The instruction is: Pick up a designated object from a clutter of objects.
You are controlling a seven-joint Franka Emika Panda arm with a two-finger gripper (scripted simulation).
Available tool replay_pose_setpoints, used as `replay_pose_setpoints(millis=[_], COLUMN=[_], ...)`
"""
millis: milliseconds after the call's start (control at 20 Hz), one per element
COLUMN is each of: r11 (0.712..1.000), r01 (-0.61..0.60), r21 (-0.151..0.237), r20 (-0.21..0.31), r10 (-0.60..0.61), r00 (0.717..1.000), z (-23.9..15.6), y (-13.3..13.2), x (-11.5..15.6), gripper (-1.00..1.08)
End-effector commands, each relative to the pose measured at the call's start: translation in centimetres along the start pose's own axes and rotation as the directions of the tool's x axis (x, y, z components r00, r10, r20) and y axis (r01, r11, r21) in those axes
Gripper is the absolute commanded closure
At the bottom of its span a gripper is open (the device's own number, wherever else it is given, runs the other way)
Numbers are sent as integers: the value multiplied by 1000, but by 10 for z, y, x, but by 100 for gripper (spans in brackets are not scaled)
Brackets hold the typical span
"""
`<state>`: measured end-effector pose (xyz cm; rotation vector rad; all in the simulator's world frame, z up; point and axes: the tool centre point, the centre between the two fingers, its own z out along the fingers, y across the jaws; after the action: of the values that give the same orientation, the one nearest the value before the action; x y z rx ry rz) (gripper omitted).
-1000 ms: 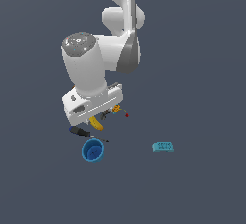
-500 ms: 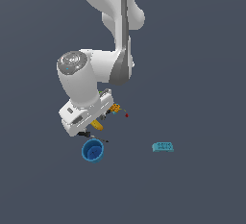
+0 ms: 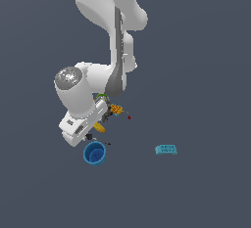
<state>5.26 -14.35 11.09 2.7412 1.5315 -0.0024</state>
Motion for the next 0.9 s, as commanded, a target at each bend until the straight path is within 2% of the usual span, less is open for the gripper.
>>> replay_pose_setpoints(millis=[0, 400, 850], r11=[999, 985, 974], r01=[54, 175, 228], r21=[0, 0, 0], r20=[-1, -2, -2], r10=[-54, -175, -228], r00=[999, 985, 974], z=[10, 35, 45], y=[3, 9, 11], x=[-5, -19, -24], gripper=[-92, -92, -92])
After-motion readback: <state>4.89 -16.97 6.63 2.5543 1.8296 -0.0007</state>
